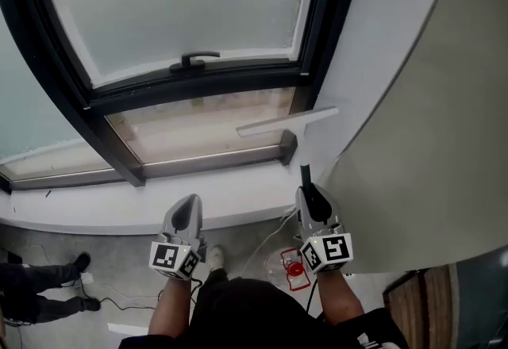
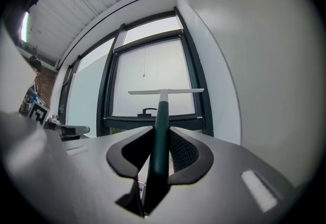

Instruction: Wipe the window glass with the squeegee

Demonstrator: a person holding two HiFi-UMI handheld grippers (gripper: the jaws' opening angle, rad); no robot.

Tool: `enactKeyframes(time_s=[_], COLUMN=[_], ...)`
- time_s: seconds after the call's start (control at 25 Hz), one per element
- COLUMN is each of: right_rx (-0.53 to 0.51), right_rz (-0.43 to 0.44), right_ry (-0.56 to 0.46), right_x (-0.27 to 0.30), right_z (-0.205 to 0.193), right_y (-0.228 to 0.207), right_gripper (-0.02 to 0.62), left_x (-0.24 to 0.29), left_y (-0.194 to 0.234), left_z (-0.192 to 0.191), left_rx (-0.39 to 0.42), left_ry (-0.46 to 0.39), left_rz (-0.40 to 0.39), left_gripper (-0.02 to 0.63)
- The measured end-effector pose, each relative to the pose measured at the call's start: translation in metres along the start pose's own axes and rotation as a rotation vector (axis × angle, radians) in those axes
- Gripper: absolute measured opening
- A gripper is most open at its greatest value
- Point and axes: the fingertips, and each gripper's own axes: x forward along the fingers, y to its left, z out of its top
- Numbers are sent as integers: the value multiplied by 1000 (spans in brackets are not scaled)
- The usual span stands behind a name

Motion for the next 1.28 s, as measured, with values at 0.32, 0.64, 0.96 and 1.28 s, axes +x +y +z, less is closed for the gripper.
enactKeyframes(time_s=[0.32,0.64,0.96,1.28], right_rx=[24,35,18,16], right_rz=[5,-10,-22,-32], right_ry=[4,7,11,3], right_x=[-37,-48,-42,-43], right_z=[-15,-15,-16,-11], right_y=[0,6,14,14], right_gripper=[95,95,95,95], left_x=[-29,-38,-32,-33], left_y=[-29,-38,-34,-31], left_z=[-9,-11,-2,-4], left_rx=[-1,-13,-6,-22], left_ry=[-10,-26,-39,-30], left_rz=[19,-4,-26,-22], left_gripper=[-2,-2,-2,-2])
